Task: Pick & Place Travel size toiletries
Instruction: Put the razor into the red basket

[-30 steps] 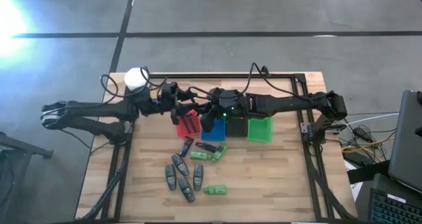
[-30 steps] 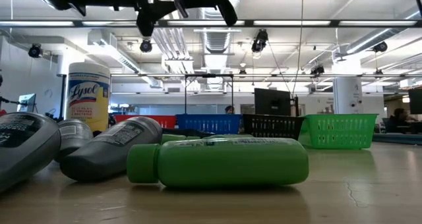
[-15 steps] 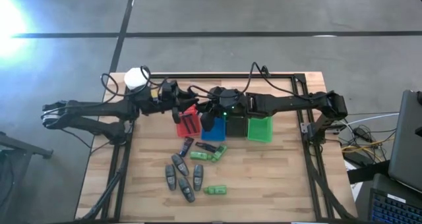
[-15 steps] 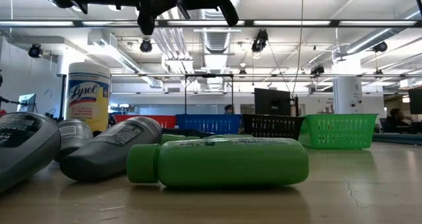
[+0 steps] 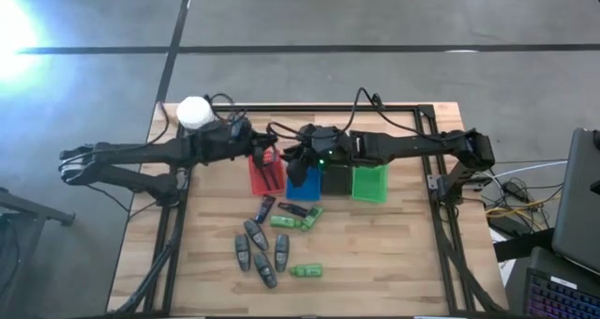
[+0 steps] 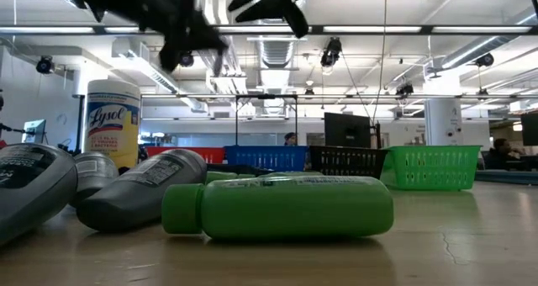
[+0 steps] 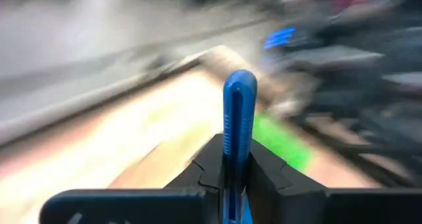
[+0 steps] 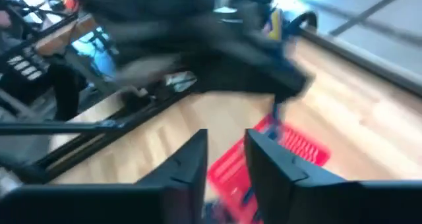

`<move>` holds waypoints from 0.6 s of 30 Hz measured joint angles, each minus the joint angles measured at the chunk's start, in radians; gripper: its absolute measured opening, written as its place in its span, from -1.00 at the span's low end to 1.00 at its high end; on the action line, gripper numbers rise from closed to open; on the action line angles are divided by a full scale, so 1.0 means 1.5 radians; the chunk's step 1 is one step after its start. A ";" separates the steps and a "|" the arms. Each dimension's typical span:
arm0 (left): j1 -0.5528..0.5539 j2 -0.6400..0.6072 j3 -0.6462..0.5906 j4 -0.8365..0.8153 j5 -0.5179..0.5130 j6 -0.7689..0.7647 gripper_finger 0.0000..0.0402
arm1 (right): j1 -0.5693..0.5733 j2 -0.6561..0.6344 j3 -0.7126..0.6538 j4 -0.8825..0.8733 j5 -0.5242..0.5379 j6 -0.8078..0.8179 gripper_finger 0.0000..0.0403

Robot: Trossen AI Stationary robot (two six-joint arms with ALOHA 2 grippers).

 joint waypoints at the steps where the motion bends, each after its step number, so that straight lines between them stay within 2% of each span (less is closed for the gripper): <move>1: 0.005 0.000 0.001 -0.058 -0.014 -0.054 -0.83 | 0.001 -0.003 0.000 -0.021 -0.002 0.012 -0.40; 4: 0.022 -0.005 -0.002 -0.172 -0.016 -0.212 -0.83 | 0.001 -0.004 -0.001 -0.076 -0.003 0.032 -0.21; 7: 0.025 0.007 -0.018 -0.219 -0.014 -0.296 -0.76 | -0.003 -0.011 -0.001 -0.103 0.005 0.057 -0.03; 11: 0.025 0.045 -0.024 -0.209 -0.006 -0.307 -0.68 | -0.004 -0.016 0.000 -0.101 0.005 0.064 0.15; 18: 0.026 0.164 -0.019 -0.164 0.014 -0.309 -0.80 | -0.004 -0.016 -0.001 -0.103 0.005 0.067 0.35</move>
